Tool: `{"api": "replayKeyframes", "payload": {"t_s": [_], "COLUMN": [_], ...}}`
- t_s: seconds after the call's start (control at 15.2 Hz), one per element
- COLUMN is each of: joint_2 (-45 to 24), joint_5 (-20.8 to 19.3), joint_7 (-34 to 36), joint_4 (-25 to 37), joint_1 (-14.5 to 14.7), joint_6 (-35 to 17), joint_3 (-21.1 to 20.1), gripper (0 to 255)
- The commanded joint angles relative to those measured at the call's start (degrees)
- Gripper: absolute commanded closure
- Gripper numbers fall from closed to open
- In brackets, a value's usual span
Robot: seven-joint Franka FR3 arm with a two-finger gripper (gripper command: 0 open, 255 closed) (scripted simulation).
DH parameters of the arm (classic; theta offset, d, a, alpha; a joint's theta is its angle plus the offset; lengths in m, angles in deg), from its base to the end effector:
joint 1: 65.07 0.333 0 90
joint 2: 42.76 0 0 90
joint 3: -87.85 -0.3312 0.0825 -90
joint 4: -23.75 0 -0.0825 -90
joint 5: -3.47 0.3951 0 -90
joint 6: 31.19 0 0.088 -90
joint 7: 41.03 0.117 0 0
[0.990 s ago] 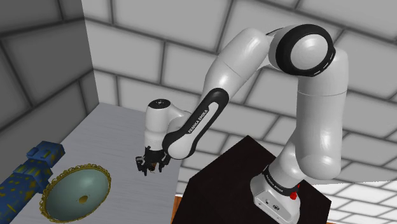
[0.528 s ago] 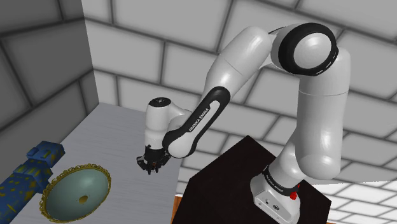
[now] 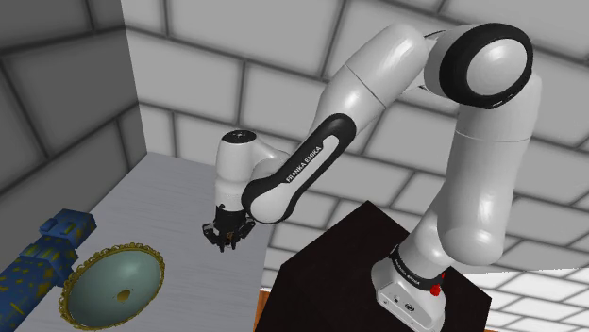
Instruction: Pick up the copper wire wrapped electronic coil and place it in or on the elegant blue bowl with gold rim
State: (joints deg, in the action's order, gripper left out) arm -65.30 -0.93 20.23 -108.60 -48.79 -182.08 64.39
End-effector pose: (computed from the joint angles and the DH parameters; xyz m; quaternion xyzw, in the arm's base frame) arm 0.4013 0.3470 0.1793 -0.9843 0.1654 0.0559 0.0246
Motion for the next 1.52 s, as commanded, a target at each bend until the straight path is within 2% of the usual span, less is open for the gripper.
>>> {"api": "replayKeyframes", "payload": {"t_s": [0.0,0.73,1.45], "joint_2": [1.35,9.37,16.07], "joint_5": [0.79,5.64,9.54], "joint_7": [-0.47,-3.16,-5.28], "joint_4": [0.1,0.11,1.56], "joint_1": [-0.52,-2.8,-3.89], "joint_6": [1.41,8.92,16.49], "joint_3": [-0.63,-3.57,-4.81], "gripper": [255,255,255]}}
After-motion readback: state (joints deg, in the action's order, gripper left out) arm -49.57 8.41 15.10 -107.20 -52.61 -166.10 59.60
